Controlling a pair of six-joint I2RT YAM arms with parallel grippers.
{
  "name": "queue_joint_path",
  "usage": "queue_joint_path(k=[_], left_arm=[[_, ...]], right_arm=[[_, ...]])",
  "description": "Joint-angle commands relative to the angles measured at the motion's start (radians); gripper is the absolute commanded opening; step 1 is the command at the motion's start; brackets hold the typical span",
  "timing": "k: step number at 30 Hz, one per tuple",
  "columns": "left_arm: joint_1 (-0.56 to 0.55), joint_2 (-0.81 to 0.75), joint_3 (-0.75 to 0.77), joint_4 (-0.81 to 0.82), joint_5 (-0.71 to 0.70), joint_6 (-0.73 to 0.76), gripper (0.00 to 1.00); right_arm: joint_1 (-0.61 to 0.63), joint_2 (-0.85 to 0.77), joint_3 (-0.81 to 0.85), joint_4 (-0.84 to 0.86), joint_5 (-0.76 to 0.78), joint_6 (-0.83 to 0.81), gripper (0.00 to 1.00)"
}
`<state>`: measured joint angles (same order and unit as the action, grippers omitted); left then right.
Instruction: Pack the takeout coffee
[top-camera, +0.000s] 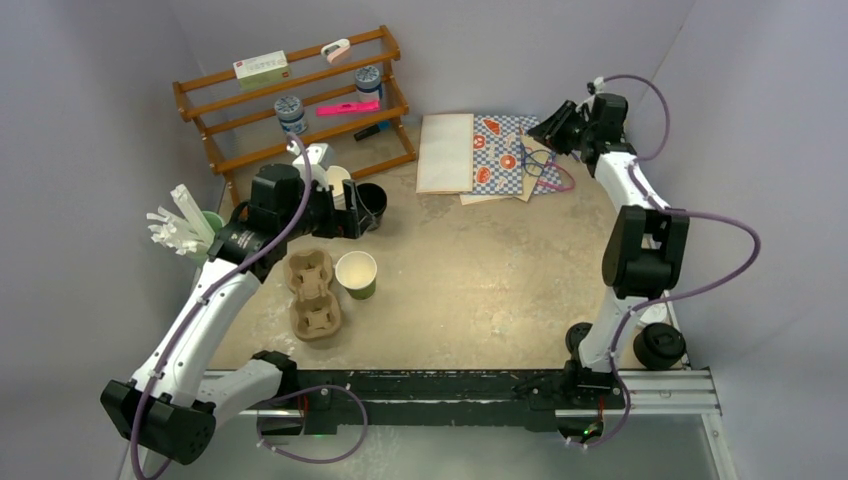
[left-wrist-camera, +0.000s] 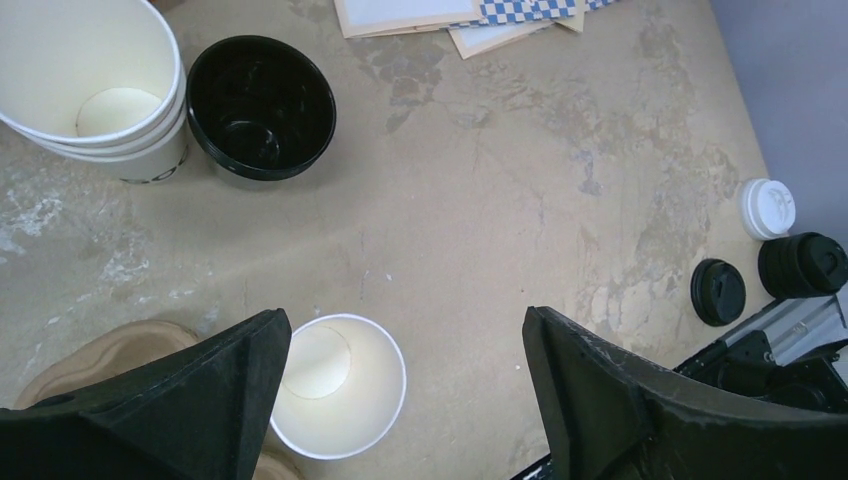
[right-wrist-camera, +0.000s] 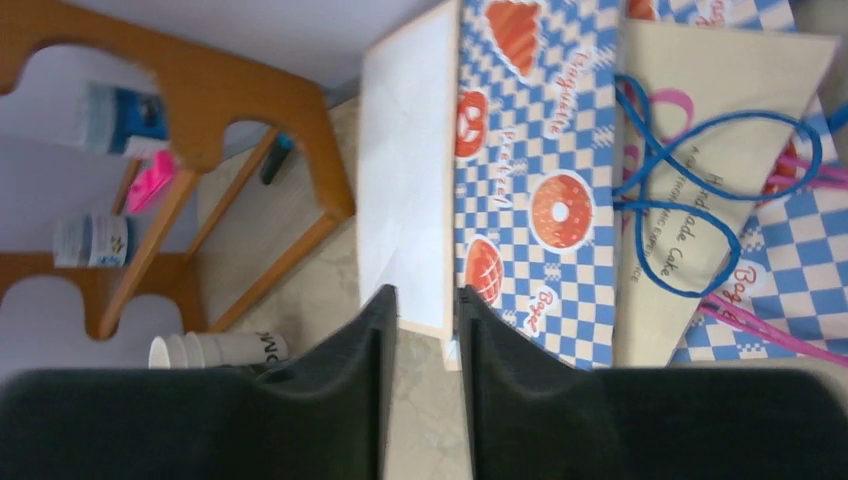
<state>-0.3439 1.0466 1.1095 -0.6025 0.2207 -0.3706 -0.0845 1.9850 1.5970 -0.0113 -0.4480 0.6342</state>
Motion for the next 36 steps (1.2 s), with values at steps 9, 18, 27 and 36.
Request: queue_joint_path(k=[9,18,27,36], left_arm=[[-0.006,-0.053,0.007,0.009,0.091,-0.012,0.91],[-0.006,-0.042,0.029,-0.02,0.092,0.02,0.91],[-0.006,-0.051,0.007,-0.029,0.07,0.025,0.91],[-0.006,-0.035,0.006,-0.027,0.058,0.027,0.91]], right_arm=[[-0.032,0.053,-0.074,0.062,-0.125,-0.019,0.54],[-0.033,0.214,0.037,0.031,-0.121,-0.051,0.53],[-0.033,0.312,0.073,0.098,-0.194,-0.016,0.49],[-0.029,0.383,0.09,0.244,-0.327,0.123,0.45]])
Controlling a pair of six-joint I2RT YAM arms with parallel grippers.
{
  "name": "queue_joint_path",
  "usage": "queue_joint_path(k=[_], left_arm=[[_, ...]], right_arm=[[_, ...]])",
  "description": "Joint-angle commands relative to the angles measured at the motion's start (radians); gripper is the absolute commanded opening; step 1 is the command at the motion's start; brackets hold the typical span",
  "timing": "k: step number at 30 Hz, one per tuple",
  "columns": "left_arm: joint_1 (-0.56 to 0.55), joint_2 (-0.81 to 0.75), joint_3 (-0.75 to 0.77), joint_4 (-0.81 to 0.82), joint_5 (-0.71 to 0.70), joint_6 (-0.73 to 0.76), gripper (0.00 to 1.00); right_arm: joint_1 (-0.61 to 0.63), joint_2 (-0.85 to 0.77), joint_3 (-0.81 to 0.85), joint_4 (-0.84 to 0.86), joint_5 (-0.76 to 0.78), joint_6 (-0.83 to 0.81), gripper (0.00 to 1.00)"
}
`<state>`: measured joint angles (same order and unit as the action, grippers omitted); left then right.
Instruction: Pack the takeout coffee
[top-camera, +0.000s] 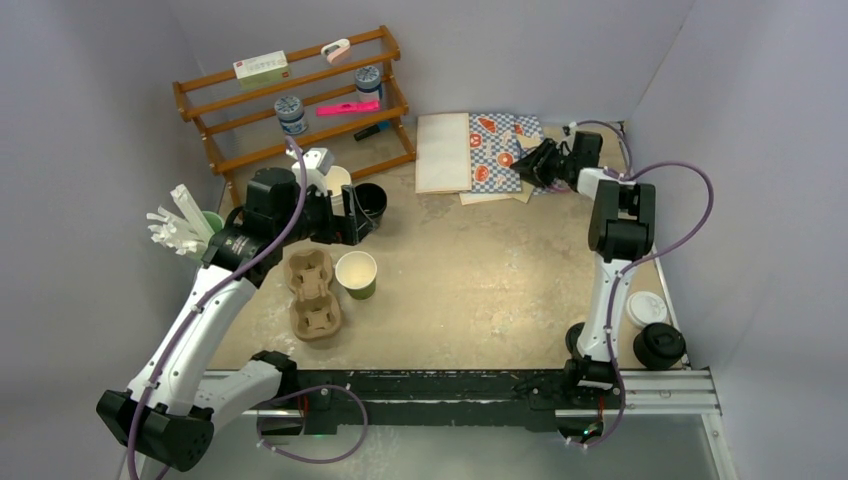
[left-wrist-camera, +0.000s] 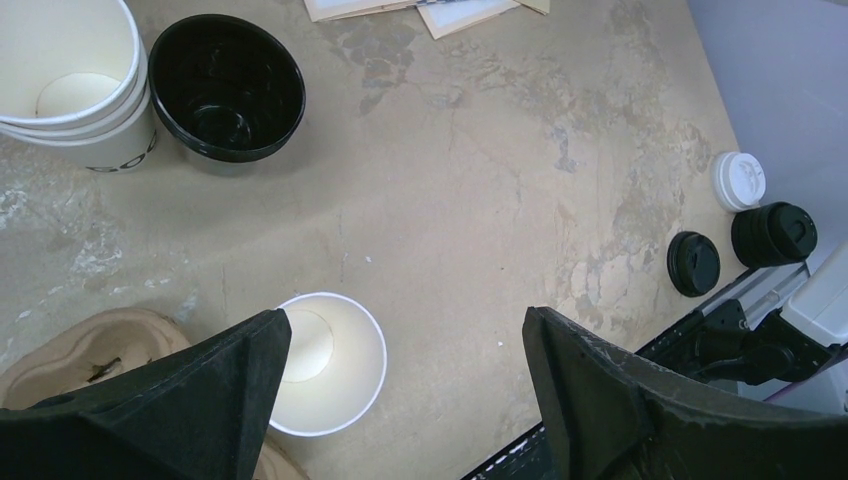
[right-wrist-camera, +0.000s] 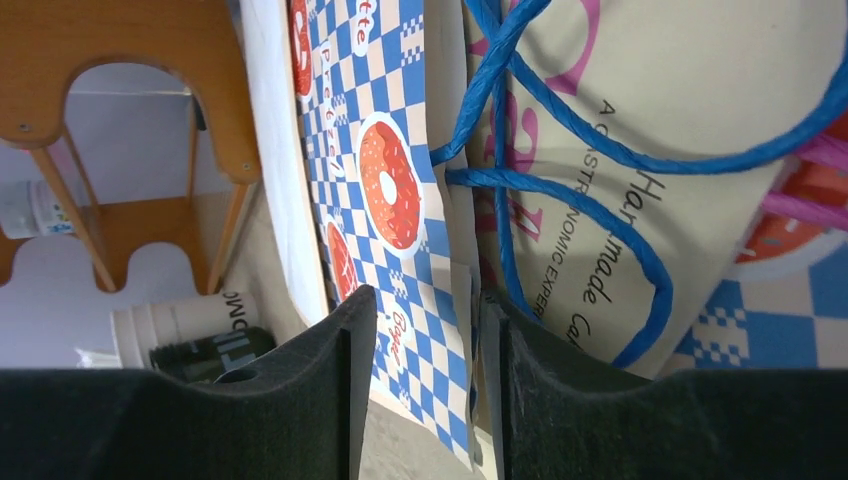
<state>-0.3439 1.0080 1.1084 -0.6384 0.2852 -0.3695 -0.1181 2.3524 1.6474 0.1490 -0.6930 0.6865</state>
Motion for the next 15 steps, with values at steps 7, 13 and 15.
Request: queue_joint_path(k=[7,13,15], left_arm=[[-0.005,0.016,0.008,0.018,-0.014,0.016,0.91],[-0.006,0.042,0.02,0.053,-0.016,-0.018,0.91],[-0.007,0.061,0.033,0.056,-0.046,-0.048,0.9]], right_arm=[[0.009,0.02,0.062,0.225,-0.163,0.212,0.09],[0.009,-0.192,-0.049,0.195,-0.161,0.179,0.0],[0.01,-0.316,-0.102,0.119,-0.119,0.118,0.0]])
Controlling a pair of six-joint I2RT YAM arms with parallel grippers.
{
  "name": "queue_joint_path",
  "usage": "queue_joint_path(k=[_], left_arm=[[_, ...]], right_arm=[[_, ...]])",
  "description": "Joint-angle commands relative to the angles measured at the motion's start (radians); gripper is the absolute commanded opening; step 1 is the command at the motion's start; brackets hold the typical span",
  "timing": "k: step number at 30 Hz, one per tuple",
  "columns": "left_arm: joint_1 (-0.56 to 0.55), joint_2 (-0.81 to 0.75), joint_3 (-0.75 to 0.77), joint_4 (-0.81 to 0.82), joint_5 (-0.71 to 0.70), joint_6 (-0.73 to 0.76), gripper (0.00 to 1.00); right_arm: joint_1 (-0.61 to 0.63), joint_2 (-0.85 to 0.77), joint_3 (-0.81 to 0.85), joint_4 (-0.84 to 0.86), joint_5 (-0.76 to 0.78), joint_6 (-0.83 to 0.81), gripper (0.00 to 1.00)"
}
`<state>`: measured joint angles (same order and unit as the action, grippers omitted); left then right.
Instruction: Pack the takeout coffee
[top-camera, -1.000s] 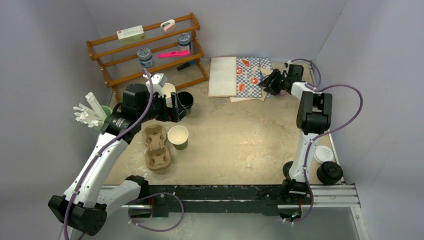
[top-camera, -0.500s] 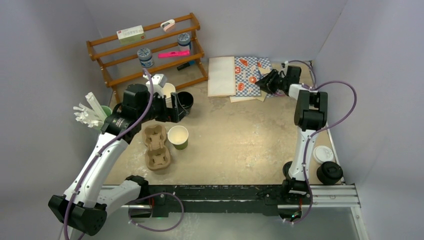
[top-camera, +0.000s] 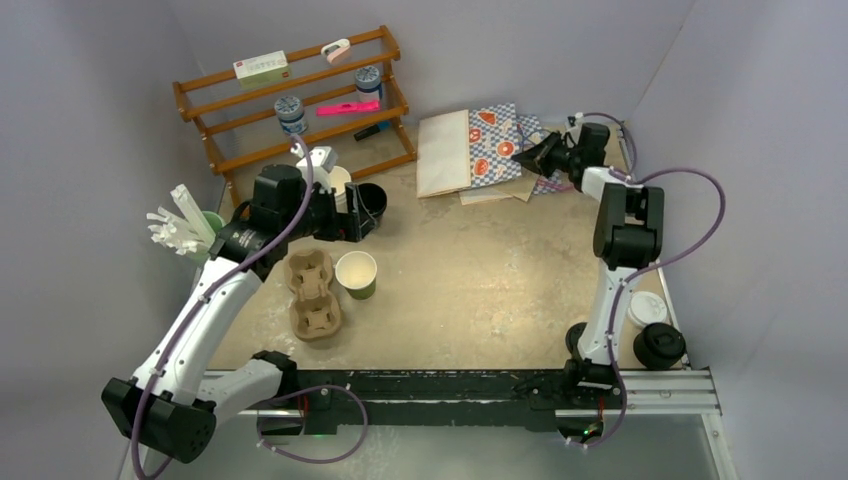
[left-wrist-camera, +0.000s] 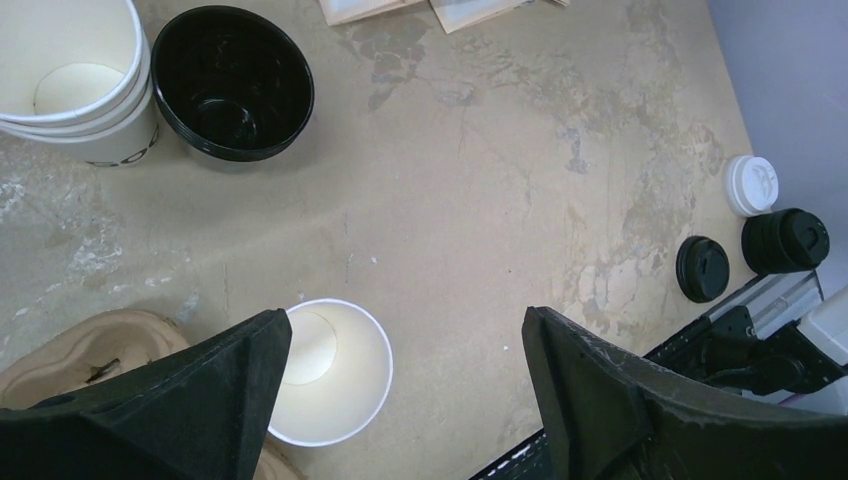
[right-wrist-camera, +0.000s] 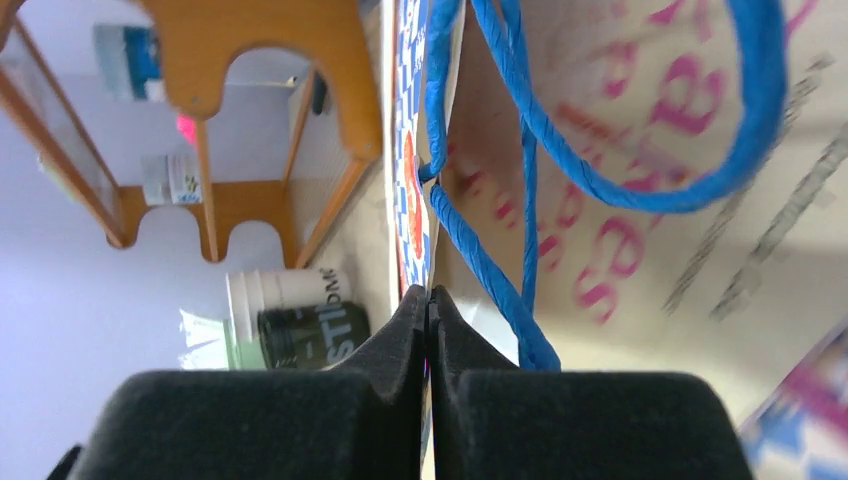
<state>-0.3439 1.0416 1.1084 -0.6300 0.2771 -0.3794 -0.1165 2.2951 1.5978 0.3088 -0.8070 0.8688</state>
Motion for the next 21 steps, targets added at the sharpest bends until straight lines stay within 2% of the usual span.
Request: queue_joint_path(k=[1,5,8,15,21], left_arm=[[-0.008,0.037,0.04,0.057,-0.042,-0.049,0.9],[-0.048,0.082,0.084,0.086,-0.066,-0.101,0.91],[-0.122,0.132,0.118,0.107,-0.114,-0.141,0.91],[-0.332,0.283,0.207,0.174,-0.216,-0.2,0.92],[-0.376,0.375,0.226,0.285,-0.16,-0.234,0.89]], right_arm=[[0.008,-0.308,-0.073,-0.094,0.013,-0.101,0.0],[0.014,-0.514,-0.17,-0.238,0.077,-0.2,0.0],[0.041,-0.662,-0.225,-0.377,0.159,-0.274,0.0],[0.222,-1.018,-0.351,-0.615,0.371,-0.395,0.0],[0.255,-1.236,-0.452,-0.743,0.333,-0.396,0.0]])
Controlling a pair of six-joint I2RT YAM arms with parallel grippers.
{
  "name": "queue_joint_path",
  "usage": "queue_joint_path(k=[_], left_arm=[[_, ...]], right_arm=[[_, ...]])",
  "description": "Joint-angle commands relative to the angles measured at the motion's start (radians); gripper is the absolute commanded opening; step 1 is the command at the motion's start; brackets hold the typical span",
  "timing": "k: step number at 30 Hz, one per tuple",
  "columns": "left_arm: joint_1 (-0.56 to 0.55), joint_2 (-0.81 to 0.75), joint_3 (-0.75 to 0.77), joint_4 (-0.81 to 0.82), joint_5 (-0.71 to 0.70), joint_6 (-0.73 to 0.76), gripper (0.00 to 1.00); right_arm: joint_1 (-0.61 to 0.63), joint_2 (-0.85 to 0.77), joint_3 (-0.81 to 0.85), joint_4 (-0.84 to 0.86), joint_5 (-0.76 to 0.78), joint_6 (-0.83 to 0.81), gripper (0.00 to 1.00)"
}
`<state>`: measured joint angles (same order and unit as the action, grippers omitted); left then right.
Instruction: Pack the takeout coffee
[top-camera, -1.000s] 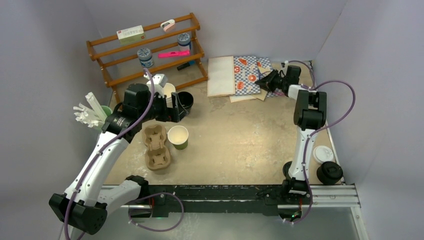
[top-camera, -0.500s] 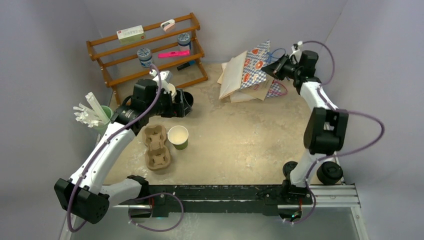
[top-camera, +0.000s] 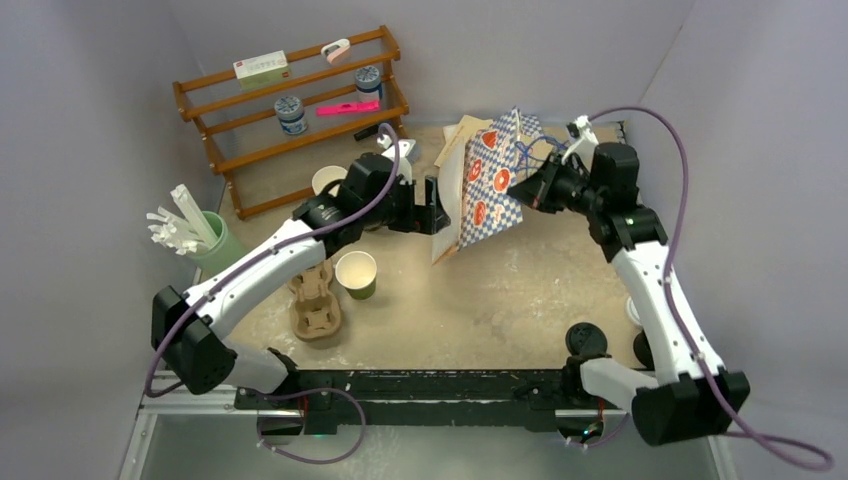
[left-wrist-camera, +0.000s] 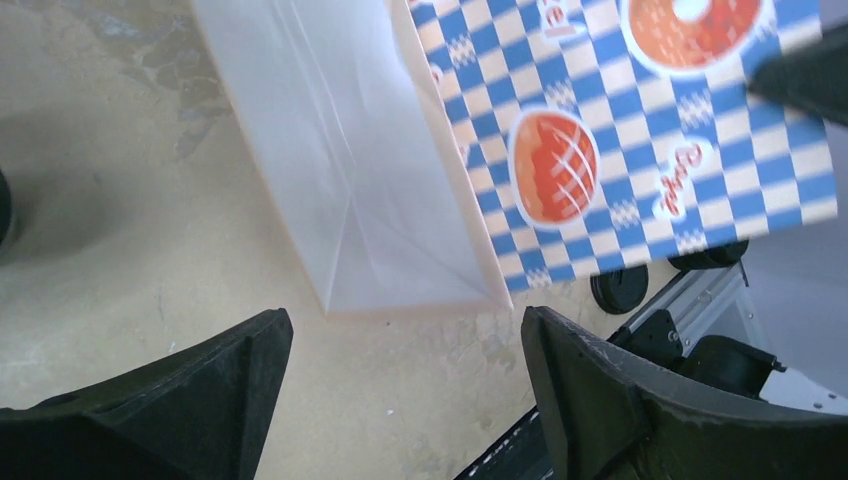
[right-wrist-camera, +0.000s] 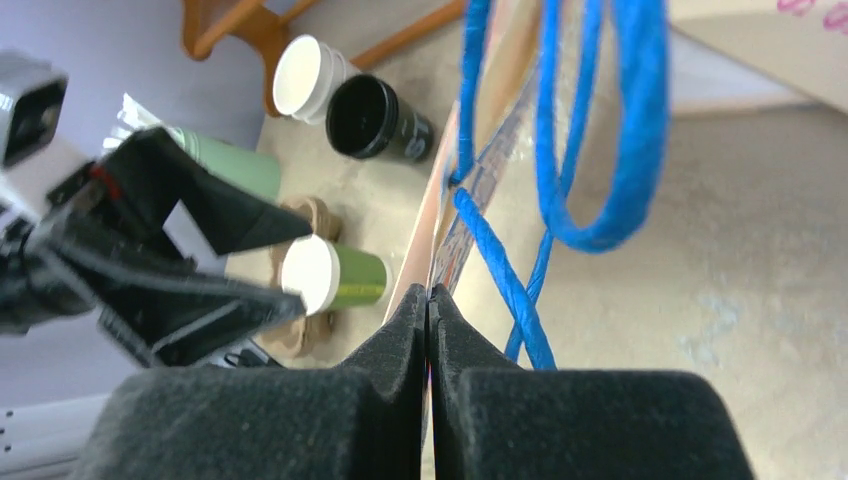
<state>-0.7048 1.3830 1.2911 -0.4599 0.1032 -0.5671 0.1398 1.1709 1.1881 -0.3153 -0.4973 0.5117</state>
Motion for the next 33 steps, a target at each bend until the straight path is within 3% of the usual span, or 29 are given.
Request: queue_joint_path(k=[1,13,19,21,25,30,31,33], left_arm=[[-0.023,0.05,0.046,0.119,0.02,-0.052,0.88],[-0.133,0.193,0.06,0.182,-0.004,-0.078,0.91],[-0.133,0.275,0.107,0.137,0.001,-0.071,0.84],[-0.133,0.287,0.128,0.084,-0.037,-0.058,0.75],[-0.111,0.28,0.123,-0.021,-0.136,-0.056,0.46],[-0.019,0.205,-0.041,0.084,-0.002,-0.099,0.06],[-0.005,0.192,-0.067,0.105,0.023,-0.101,0.0],[0.013,0.176,-0.099,0.117,0.045,-0.092,0.0]], right_arm=[[0.004,-0.135,-0.058,-0.132,0.009,-0.037,0.0],[0.044,-0.242,-0.104,-0.225,-0.038,-0.076,0.0],[0.057,-0.236,-0.082,-0.245,-0.049,-0.072,0.0],[0.059,-0.242,-0.081,-0.255,-0.031,-0.073,0.0],[0.06,-0.259,-0.069,-0.329,0.097,-0.08,0.0],[0.06,-0.308,-0.12,-0.459,0.245,-0.017,0.0],[0.06,-0.318,-0.133,-0.474,0.273,-0.008,0.0],[0.06,-0.333,-0.153,-0.497,0.31,0.006,0.0]])
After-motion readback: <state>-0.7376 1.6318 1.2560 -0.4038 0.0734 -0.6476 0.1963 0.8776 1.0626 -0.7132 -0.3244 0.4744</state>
